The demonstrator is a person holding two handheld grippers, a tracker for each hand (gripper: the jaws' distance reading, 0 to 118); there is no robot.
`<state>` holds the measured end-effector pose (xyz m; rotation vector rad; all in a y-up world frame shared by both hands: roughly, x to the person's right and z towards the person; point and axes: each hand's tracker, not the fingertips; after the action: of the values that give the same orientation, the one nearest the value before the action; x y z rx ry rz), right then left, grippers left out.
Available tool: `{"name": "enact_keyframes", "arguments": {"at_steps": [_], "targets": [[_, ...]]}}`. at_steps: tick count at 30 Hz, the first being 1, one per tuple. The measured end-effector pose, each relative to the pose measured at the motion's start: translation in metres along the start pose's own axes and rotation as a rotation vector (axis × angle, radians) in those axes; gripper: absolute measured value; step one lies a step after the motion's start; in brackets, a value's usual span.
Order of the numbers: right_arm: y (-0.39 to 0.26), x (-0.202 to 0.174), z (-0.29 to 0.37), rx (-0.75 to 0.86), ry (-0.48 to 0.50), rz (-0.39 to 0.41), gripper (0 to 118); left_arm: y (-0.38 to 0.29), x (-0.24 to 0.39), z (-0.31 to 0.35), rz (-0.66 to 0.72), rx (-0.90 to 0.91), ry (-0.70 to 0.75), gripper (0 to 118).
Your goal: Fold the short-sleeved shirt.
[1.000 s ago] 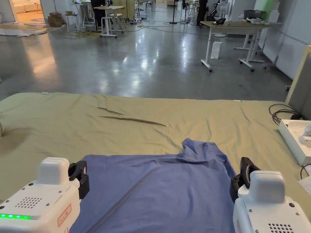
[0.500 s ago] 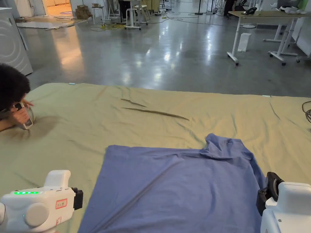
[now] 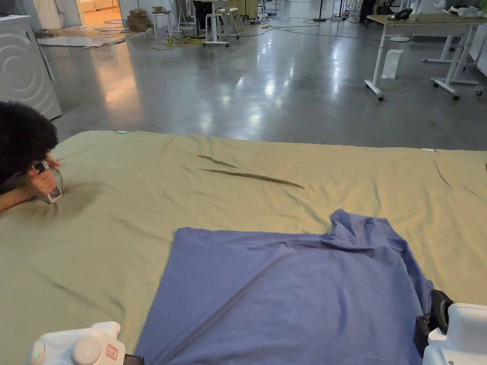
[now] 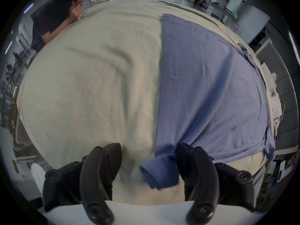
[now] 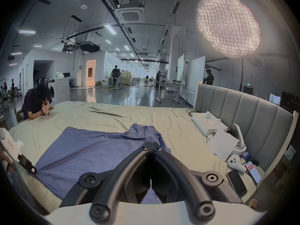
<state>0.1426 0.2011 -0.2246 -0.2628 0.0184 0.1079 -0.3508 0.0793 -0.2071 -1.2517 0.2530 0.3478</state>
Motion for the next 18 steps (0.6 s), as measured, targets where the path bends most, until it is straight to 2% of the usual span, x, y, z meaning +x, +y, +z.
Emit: {"name": "enact_keyframes", "arguments": {"at_steps": [10, 11, 15, 18], "targets": [[-0.012, 0.003, 0.000, -0.041, 0.000, -0.004, 0, -0.018, 0.020, -0.002, -0.052, 0.024, 0.100, 72], [-0.014, 0.004, 0.000, -0.047, 0.001, -0.002, 0, -0.020, 0.024, -0.001, -0.087, 0.037, 0.119, 69], [-0.019, 0.009, 0.001, -0.071, -0.004, 0.006, 0, -0.025, 0.038, 0.001, -0.147, 0.053, 0.077, 28], [-0.023, 0.017, 0.002, -0.103, -0.001, 0.015, 0, -0.026, 0.038, 0.003, -0.180, 0.049, 0.073, 14]]}}
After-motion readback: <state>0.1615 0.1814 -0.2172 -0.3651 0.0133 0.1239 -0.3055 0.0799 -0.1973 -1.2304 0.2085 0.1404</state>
